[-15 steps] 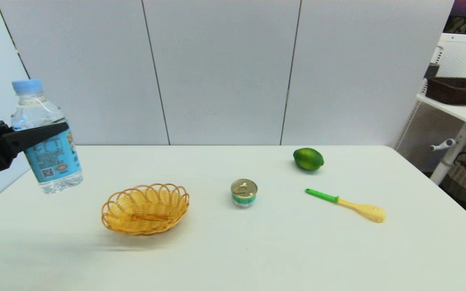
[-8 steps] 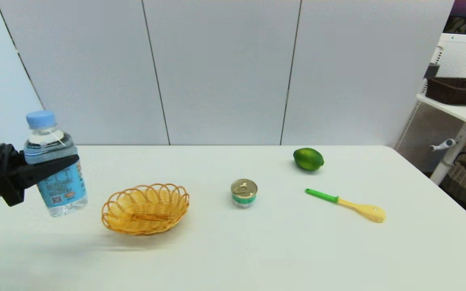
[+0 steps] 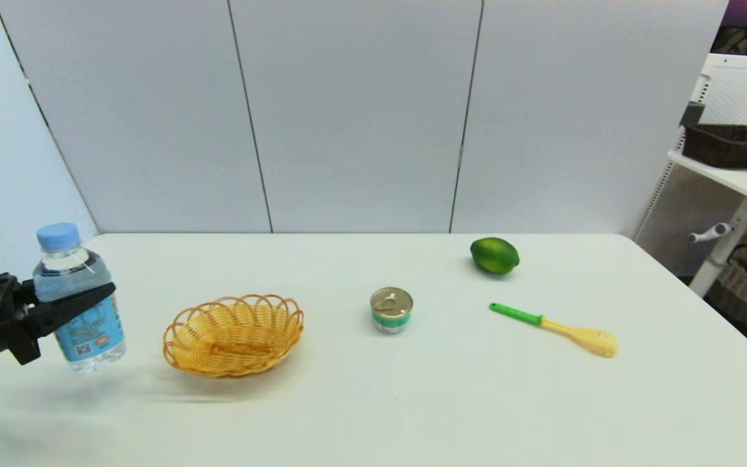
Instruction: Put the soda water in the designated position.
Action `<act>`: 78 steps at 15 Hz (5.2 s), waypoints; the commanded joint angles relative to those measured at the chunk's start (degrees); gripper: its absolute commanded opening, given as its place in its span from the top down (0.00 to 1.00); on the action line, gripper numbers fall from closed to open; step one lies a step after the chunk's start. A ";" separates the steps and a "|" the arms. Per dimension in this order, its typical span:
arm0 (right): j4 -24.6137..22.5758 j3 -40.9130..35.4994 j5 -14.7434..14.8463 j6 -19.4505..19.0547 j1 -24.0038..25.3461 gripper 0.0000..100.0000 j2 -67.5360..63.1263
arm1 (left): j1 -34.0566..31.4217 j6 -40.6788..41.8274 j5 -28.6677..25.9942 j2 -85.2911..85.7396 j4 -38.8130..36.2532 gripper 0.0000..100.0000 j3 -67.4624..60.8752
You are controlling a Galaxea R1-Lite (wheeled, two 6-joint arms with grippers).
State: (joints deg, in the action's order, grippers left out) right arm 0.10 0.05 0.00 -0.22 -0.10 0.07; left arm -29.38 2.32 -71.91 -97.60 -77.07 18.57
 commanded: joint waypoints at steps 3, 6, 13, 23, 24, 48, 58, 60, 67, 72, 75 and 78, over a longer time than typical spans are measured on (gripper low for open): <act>-0.01 -0.05 0.00 -0.04 0.01 0.00 0.10 | -0.59 4.10 0.02 -8.40 -2.65 1.00 -0.29; -0.01 -0.05 0.00 -0.04 0.01 0.00 -0.07 | -0.59 5.15 0.28 -10.42 -4.14 1.00 -0.02; -0.01 -0.05 0.00 -0.04 0.01 0.00 -0.07 | -0.42 5.24 0.46 -12.35 -4.23 1.00 2.70; -0.01 0.04 0.00 -0.04 0.01 0.00 -0.07 | 2.22 4.72 1.60 -15.17 -4.32 1.00 7.19; -0.01 -0.05 0.00 -0.04 0.01 0.00 0.10 | 2.48 4.72 1.60 -15.34 -4.32 1.00 7.54; -0.01 0.04 0.00 -0.04 0.01 0.00 -0.07 | -0.24 -8.20 2.57 -0.31 -3.44 0.00 8.94; -0.01 0.04 0.00 -0.04 0.01 0.00 -0.07 | 1.61 -18.93 24.63 35.90 63.01 0.00 35.75; -0.01 -0.05 0.00 -0.04 0.01 0.00 0.10 | 7.85 -12.25 45.28 37.66 76.54 0.00 39.27; -0.01 -0.05 0.00 -0.04 0.01 0.00 -0.07 | 32.63 -3.72 84.83 52.25 76.45 0.00 19.40; -0.01 -0.05 0.00 0.04 0.01 0.00 -0.07 | 27.01 -3.63 75.25 70.44 66.08 0.00 -7.84; -0.01 -0.05 0.00 0.04 0.01 0.00 -0.07 | 27.09 -3.20 75.16 78.44 62.39 0.00 -17.34; -0.01 -0.05 0.00 -0.04 0.01 0.00 -0.07 | 27.45 -2.05 74.55 87.14 71.36 0.00 -18.57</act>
State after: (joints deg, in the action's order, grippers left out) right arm 0.10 0.05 0.00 -0.24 -0.10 0.07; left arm -1.97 -0.74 3.24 -20.29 -11.96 2.36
